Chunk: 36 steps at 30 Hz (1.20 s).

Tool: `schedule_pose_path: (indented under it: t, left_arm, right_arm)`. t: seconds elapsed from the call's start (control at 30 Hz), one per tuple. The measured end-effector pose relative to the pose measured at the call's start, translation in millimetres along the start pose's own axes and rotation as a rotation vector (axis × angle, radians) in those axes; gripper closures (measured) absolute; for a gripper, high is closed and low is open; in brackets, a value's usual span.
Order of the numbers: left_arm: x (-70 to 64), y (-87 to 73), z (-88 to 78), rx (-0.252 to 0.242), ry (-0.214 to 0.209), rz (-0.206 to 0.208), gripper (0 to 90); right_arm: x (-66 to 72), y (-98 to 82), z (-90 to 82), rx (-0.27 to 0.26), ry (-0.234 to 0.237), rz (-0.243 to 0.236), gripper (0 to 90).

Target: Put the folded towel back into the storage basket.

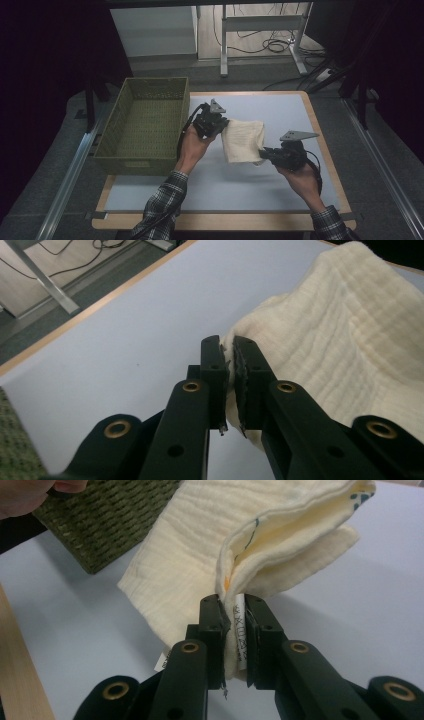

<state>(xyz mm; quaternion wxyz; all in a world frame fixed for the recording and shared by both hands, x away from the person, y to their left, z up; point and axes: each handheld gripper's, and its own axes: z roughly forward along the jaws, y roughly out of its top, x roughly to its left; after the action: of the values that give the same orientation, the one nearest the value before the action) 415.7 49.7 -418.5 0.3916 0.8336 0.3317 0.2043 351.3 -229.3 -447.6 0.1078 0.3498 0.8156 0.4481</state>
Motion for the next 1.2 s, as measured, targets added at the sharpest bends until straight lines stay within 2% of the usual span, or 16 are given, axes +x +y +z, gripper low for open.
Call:
schedule_pose_path:
  t: [0.2, 0.33, 0.63, 0.9, 0.93, 1.2]
  left_arm:
    - [10.6, 2.5, -9.0, 0.017, 0.033, 0.01, 84.1]
    - [20.2, 2.2, -15.0, 0.018, 0.055, 0.002, 84.1]
    - [42.4, -2.8, -20.8, 0.037, 0.096, -0.016, 84.1]
    - [54.9, -0.1, -34.1, 0.021, 0.133, -0.025, 84.1]
    - [57.6, 0.8, -37.0, 0.019, 0.139, -0.028, 84.1]
    - [72.9, 7.4, -56.4, 0.005, 0.181, -0.033, 84.1]
  right_arm:
    - [4.3, 12.5, 8.9, -0.01, 0.012, -0.006, 79.8]
    - [5.7, 18.6, 14.9, -0.012, 0.024, -0.005, 79.8]
    - [16.8, 38.2, 34.2, -0.008, 0.031, -0.039, 79.8]
    - [23.1, 56.2, 43.7, -0.017, 0.037, -0.045, 79.8]
    - [25.3, 62.9, 46.4, -0.022, 0.042, -0.044, 79.8]
    - [31.1, 81.0, 54.0, -0.037, 0.055, -0.04, 79.8]
